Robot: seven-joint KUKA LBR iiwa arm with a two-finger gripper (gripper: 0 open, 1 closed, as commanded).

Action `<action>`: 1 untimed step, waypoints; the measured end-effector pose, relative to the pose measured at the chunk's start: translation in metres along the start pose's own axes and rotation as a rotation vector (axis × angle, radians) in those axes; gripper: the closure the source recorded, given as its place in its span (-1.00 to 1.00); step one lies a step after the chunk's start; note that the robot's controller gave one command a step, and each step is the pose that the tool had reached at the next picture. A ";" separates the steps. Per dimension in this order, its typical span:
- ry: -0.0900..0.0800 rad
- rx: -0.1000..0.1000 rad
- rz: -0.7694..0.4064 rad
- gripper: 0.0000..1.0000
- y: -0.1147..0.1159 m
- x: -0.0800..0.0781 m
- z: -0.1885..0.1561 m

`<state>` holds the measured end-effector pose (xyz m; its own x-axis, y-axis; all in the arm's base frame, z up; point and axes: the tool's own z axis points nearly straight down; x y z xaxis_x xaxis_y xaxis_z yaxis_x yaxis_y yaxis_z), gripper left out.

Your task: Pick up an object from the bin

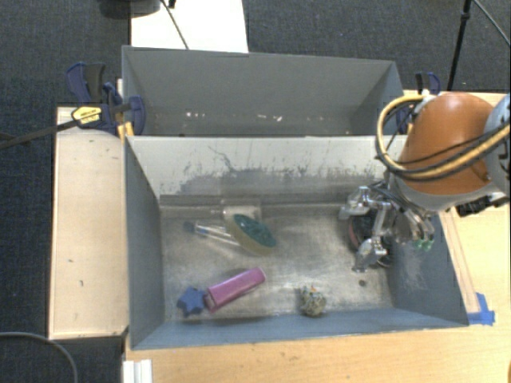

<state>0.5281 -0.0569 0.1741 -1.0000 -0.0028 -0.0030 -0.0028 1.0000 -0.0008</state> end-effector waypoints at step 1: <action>-0.001 0.003 0.041 -1.00 -0.082 -0.034 0.052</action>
Offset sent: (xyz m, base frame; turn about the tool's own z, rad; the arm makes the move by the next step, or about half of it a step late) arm 0.0333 -0.0772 -0.0500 0.0330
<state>0.5620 -0.1393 0.1224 -0.9993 0.0381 -0.0045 0.0381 0.9993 -0.0036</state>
